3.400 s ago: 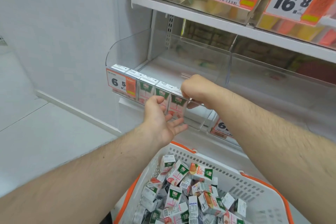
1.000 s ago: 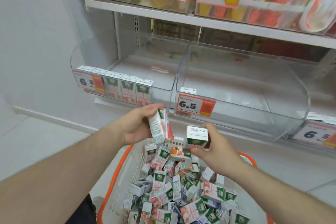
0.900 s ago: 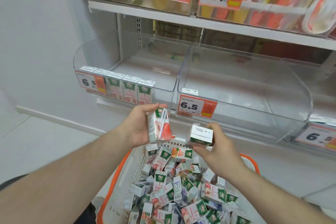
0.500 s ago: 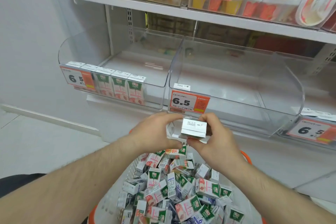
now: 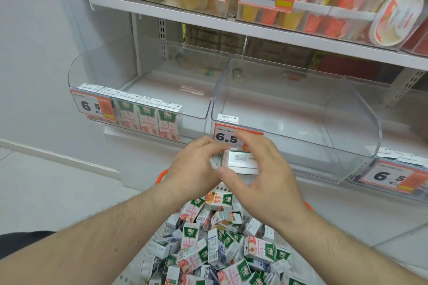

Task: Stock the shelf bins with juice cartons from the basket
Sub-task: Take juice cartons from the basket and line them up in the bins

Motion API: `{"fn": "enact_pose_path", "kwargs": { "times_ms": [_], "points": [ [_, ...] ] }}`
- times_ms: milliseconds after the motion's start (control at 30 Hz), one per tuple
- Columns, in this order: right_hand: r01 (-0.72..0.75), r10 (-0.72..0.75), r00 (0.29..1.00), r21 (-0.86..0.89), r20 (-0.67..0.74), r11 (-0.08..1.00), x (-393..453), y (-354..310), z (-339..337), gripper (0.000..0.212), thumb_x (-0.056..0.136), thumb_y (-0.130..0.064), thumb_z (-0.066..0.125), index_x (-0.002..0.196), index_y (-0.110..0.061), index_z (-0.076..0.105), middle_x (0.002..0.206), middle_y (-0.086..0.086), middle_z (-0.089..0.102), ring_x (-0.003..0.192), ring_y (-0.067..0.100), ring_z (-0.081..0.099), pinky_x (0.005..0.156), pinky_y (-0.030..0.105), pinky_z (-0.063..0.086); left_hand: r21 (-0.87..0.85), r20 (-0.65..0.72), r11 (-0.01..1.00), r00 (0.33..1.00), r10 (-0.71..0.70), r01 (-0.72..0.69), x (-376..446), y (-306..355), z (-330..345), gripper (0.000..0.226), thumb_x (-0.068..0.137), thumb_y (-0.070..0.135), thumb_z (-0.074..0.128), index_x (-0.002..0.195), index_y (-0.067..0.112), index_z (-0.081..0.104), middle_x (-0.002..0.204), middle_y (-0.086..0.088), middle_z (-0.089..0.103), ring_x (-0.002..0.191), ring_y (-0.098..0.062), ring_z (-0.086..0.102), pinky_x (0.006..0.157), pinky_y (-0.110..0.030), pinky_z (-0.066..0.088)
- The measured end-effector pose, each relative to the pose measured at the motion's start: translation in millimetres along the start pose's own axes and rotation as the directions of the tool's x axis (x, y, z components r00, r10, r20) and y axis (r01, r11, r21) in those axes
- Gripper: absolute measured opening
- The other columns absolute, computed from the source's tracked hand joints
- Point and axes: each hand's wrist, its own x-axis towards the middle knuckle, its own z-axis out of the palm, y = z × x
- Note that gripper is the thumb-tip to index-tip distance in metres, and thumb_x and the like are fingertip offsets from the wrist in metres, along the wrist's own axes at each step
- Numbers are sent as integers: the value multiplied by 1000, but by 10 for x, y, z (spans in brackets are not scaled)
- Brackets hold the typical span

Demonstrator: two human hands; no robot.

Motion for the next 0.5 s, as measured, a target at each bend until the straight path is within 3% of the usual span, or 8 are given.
{"fn": "enact_pose_path", "kwargs": {
  "times_ms": [67, 100, 167, 233, 333, 433, 500],
  "points": [
    [36, -36, 999, -21, -29, 999, 94, -46, 36, 47, 80, -54, 52, 116, -25, 65, 109, -10, 64, 101, 9, 60, 88, 34, 52, 1, -45, 1000, 999, 22, -22, 21, 28, 6, 44, 79, 20, 68, 120, 35, 66, 90, 25, 44, 102, -9, 51, 88, -32, 46],
    [54, -55, 997, -17, -46, 998, 149, -60, 37, 45, 81, -50, 52, 110, -21, 68, 103, -8, 65, 96, 10, 61, 85, 32, 52, -25, -66, 1000, 998, 12, -14, 38, 40, -5, 41, 79, 23, 69, 118, 35, 66, 90, 25, 46, 101, -9, 52, 86, -30, 45],
    [43, -40, 992, 20, -116, 999, 291, -78, -37, 39, 79, -47, 56, 101, -18, 71, 92, -9, 64, 84, 3, 58, 82, 15, 47, -123, -120, 992, 993, -21, 7, 82, 70, -57, 47, 77, 34, 73, 122, 37, 64, 99, 23, 53, 103, -6, 52, 90, -27, 43],
    [-51, 68, 976, 86, -206, 995, 515, -101, -231, 24, 79, -41, 60, 90, -23, 70, 78, -13, 62, 76, -1, 53, 70, 2, 37, -182, -151, 983, 987, -54, 26, 129, 97, -133, 57, 77, 39, 77, 130, 37, 58, 112, 20, 54, 110, -2, 48, 98, -23, 37],
    [-227, 223, 956, 2, -190, 974, 965, -4, -498, 15, 86, -34, 60, 92, -23, 70, 83, -10, 65, 79, 2, 54, 69, 17, 37, -201, -105, 972, 984, -145, 122, 186, 77, -191, 48, 80, 36, 77, 124, 35, 59, 121, 17, 55, 114, -2, 49, 95, -20, 39],
    [-408, 411, 912, -141, -13, 902, 1330, 235, -476, 25, 85, -34, 60, 92, -13, 72, 95, 3, 69, 85, 24, 60, 67, 33, 44, -262, -13, 933, 965, -261, 249, 203, 29, -178, 30, 81, 28, 77, 106, 37, 62, 117, 11, 61, 85, -7, 63, 58, -11, 48],
    [-485, 503, 855, -152, 128, 861, 1426, 353, -357, 26, 82, -32, 63, 86, -7, 73, 90, 11, 72, 81, 31, 67, 68, 43, 57, -259, 43, 918, 953, -300, 301, 209, 3, -154, 31, 81, 26, 75, 105, 38, 61, 112, 15, 61, 68, -6, 64, 51, -13, 46]
  ]
}}
